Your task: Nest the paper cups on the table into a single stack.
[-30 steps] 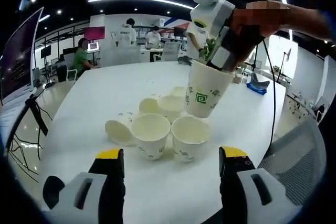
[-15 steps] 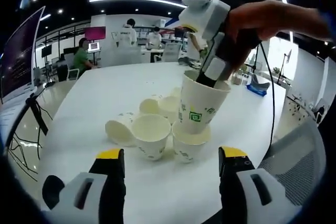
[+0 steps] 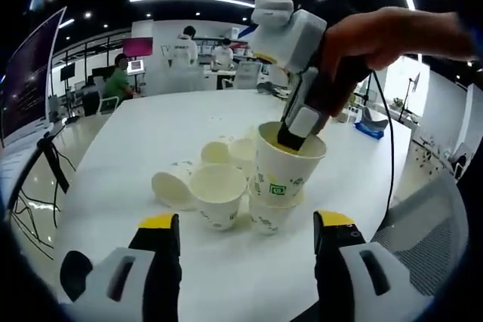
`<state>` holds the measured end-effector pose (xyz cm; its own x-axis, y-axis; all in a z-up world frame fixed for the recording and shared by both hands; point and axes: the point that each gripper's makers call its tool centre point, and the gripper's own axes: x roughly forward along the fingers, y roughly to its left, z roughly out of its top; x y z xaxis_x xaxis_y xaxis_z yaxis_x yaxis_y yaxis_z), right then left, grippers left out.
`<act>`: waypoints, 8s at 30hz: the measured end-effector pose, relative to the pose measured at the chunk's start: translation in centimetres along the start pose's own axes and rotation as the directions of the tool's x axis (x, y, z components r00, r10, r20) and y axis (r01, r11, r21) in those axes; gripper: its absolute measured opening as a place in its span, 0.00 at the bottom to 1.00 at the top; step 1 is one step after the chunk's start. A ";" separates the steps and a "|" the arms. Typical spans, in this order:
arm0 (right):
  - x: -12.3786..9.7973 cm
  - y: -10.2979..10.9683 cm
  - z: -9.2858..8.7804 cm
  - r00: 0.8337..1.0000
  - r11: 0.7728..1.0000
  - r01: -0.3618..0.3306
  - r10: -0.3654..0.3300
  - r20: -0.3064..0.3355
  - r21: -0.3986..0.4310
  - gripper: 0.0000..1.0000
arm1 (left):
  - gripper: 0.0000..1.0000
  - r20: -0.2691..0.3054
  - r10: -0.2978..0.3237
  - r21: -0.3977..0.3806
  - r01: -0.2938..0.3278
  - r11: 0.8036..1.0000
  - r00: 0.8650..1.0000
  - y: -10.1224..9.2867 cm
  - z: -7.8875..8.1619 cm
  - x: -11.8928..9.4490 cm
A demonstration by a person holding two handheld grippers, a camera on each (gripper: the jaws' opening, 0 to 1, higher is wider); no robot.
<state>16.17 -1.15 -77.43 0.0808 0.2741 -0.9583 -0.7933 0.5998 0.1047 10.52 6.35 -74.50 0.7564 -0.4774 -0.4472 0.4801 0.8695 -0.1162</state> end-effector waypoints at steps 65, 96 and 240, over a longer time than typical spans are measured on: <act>-1.2 -0.3 -0.6 1.000 0.999 0.022 -0.023 -0.012 -0.032 0.10 | 0.68 -0.014 -0.018 0.017 0.018 1.000 1.000 -0.5 -0.3 0.3; -0.7 -0.3 6.1 0.993 0.995 -0.021 0.032 0.114 -0.100 0.40 | 0.68 -0.008 -0.025 0.003 0.025 1.000 1.000 -0.6 -0.2 0.2; -5.6 -0.8 2.0 0.999 0.977 -0.004 -0.007 -0.047 -0.213 0.00 | 0.66 -0.034 -0.075 0.059 0.077 0.995 0.997 -2.0 -0.7 0.2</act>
<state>17.56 -1.64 -71.64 0.0574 0.2341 -0.9705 -0.9039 0.4250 0.0491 9.42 4.64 -75.01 0.7024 -0.5371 -0.4670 0.5624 0.8210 -0.0983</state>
